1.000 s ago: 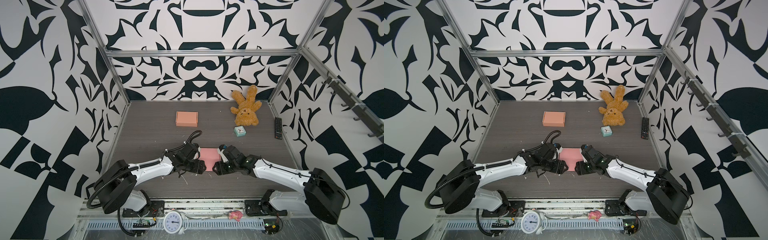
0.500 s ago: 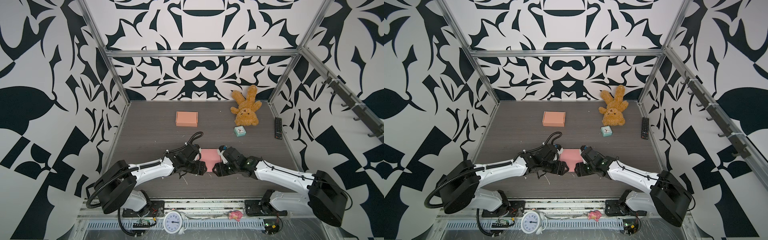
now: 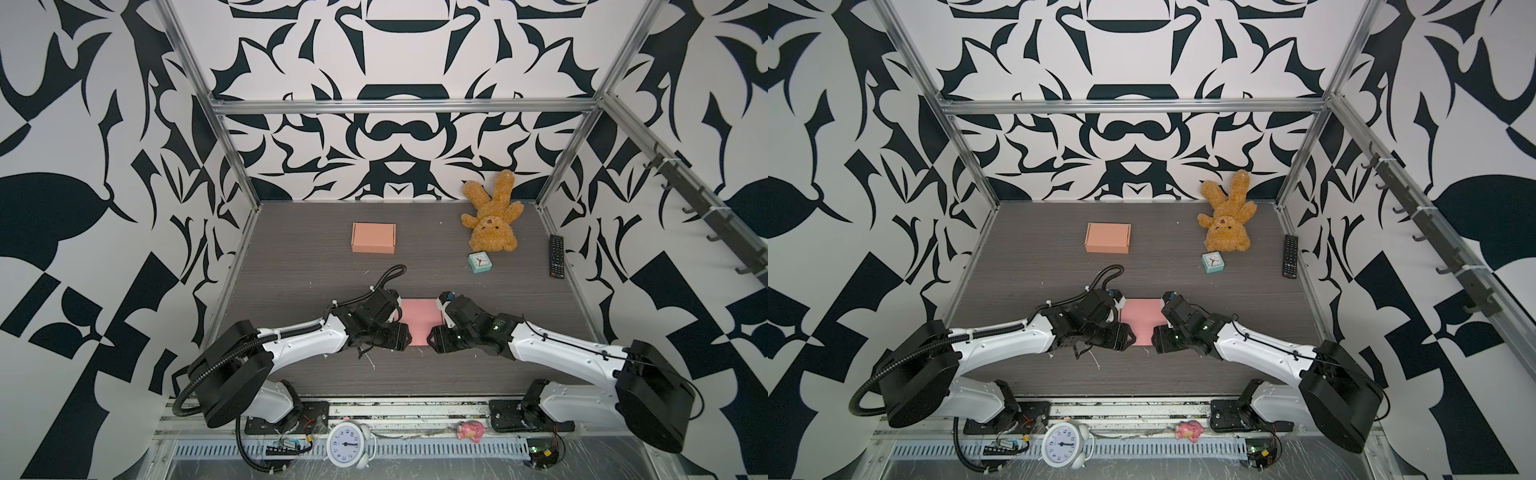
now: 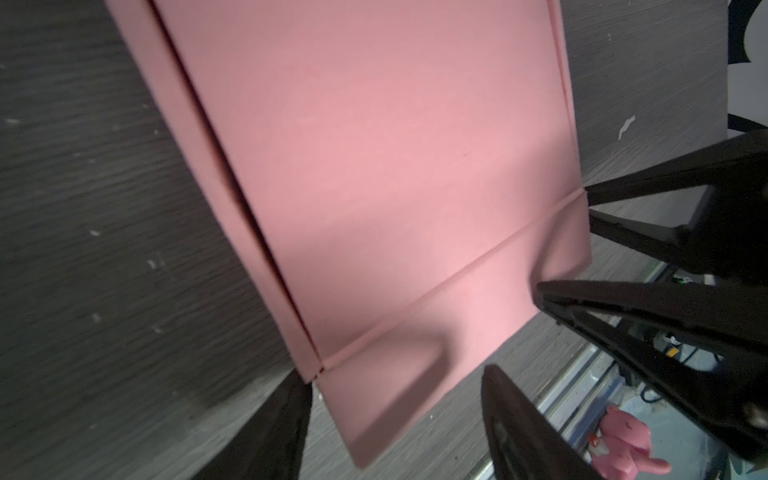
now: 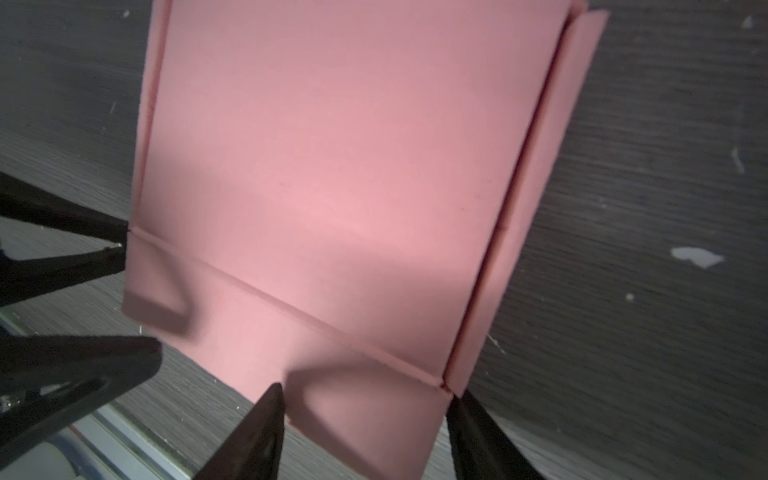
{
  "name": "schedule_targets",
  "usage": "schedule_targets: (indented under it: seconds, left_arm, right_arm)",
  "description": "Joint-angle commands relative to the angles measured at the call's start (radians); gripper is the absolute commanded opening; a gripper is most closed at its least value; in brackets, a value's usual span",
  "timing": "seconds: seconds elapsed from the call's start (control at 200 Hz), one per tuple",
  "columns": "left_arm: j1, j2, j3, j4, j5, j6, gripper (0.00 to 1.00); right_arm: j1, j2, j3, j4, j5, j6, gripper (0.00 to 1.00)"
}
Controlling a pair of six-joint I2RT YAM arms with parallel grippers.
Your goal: Fold the paper box
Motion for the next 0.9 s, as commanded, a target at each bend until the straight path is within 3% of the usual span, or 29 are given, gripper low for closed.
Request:
schedule_targets:
  seconds: [0.0, 0.61, 0.895]
  left_arm:
    - [-0.005, 0.006, -0.025, 0.012, -0.013, -0.011, 0.66]
    - [-0.005, -0.008, -0.039, 0.03, -0.017, -0.01, 0.64]
    - [0.032, -0.077, 0.007, -0.074, -0.028, 0.062, 0.65]
  right_arm:
    - [0.005, 0.009, -0.014, 0.015, 0.024, 0.006, 0.62]
    - [0.005, -0.001, -0.005, -0.006, 0.047, 0.003, 0.61]
    - [0.005, -0.047, 0.008, -0.059, 0.064, -0.001, 0.65]
